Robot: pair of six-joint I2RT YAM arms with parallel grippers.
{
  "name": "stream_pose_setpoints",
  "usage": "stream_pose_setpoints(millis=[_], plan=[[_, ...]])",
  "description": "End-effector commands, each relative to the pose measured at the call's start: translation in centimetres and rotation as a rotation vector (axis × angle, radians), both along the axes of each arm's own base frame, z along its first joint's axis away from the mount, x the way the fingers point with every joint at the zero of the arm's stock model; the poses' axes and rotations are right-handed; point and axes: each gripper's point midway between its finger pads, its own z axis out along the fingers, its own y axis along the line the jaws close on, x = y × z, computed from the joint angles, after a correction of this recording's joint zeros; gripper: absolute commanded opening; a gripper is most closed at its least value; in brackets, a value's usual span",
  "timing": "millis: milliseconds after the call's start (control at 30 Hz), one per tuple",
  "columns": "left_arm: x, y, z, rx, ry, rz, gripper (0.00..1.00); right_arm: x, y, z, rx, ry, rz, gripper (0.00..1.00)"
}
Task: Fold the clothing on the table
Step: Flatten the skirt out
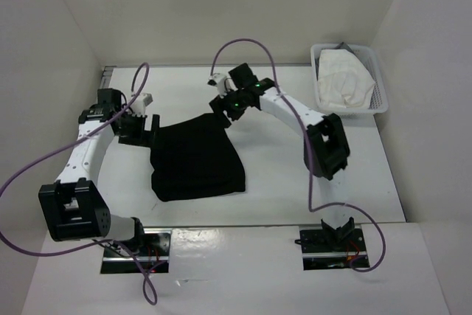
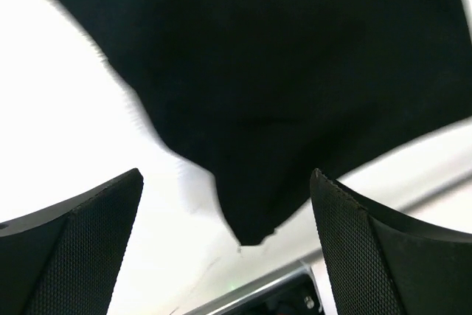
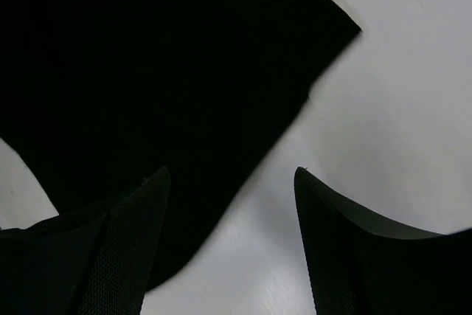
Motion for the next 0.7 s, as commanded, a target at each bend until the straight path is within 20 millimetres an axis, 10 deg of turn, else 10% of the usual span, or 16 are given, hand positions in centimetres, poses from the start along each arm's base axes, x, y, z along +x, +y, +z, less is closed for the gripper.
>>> stream_pose_setpoints(millis=[0,167,333,667], plan=[[1.7,2.7,0.5,0.047,-0.071,0.127,1.0,2.1,3.4,-1.4,0.042,0.052,-0.049,0.72],[1.5,4.9,-0.8,0.057,-0.032,0.2,1.0,4.6,4.6,-5.0,0.014,0.072,-0.07,0.71],[1.0,5.0,-0.9,0.057,-0.033,0.209,1.0,6.2,5.3,-4.4,0.035,0.017,-0.083,0.71],[1.0,5.0,-1.7,0.053,-0.004,0.208,1.0,5.2,6.4,-7.8,-0.017,0.057,-0.077,0.66]])
